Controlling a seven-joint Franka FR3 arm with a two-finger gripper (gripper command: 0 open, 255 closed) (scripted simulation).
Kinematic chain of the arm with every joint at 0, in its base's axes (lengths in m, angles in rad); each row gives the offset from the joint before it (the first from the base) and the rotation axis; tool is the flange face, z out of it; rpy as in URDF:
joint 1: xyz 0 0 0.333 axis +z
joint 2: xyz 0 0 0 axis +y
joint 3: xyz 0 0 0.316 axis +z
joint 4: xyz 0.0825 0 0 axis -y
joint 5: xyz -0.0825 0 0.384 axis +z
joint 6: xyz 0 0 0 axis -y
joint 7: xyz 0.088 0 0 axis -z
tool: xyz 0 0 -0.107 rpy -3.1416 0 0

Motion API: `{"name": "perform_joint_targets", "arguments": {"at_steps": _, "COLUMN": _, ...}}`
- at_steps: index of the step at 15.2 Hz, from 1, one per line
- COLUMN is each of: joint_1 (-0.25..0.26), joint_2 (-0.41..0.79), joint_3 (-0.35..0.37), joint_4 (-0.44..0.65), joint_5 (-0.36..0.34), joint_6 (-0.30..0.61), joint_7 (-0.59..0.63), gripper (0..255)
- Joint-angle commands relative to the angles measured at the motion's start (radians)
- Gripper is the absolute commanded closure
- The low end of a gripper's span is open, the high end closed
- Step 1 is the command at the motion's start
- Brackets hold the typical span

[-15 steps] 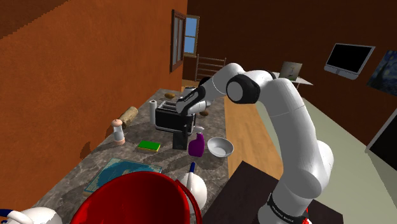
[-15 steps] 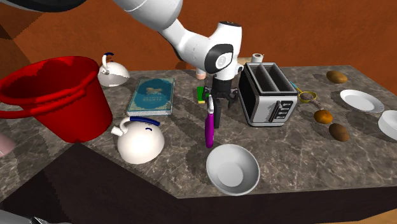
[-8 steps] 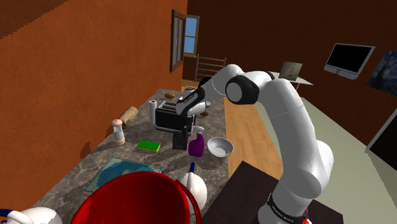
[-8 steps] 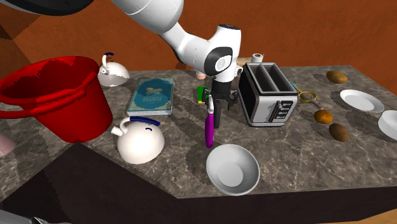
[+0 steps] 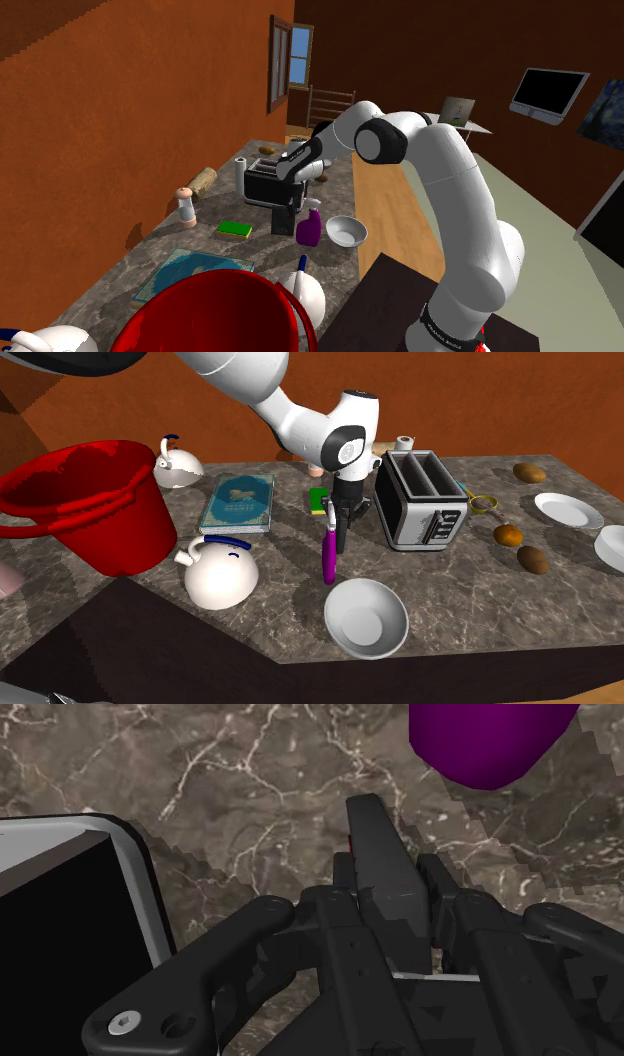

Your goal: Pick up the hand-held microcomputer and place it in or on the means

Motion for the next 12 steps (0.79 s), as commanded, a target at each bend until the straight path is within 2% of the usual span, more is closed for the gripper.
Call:
{"name": "perform_joint_targets", "arguments": {"at_steps": 1, "joint_1": 0.0, "joint_2": 0.0, "joint_3": 0.0, "joint_4": 0.0, "joint_5": 0.0, "joint_6": 0.0, "joint_7": 0.0, "gripper": 255}}
{"name": "perform_joint_targets", "arguments": {"at_steps": 12, "joint_1": 0.008, "joint_2": -0.084, "joint_3": -0.011, "joint_4": -0.009, "joint_5": -0.013, "joint_6": -0.075, "joint_7": 0.008, "gripper": 255}}
